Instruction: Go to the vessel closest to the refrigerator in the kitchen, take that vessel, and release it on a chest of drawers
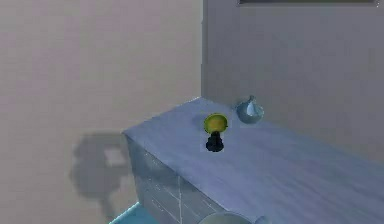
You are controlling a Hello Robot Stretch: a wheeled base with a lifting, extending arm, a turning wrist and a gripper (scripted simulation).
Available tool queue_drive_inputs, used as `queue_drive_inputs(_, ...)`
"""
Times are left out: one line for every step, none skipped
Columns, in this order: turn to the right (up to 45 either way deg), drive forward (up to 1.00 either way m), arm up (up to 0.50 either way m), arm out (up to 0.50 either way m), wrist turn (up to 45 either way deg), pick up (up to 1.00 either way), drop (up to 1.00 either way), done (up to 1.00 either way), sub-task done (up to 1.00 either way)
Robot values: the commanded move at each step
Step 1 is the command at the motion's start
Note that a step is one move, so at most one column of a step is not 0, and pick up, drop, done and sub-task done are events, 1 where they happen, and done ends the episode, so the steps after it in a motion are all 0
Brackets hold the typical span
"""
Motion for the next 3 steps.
queue_drive_inputs(45.0, 0.00, 0.00, 0.00, 0.0, 0.00, 0.00, 0.00, 0.00)
queue_drive_inputs(45.0, 0.00, 0.00, 0.00, 0.0, 0.00, 0.00, 0.00, 0.00)
queue_drive_inputs(36.0, 0.00, 0.00, 0.00, 0.0, 0.00, 0.00, 0.00, 0.00)
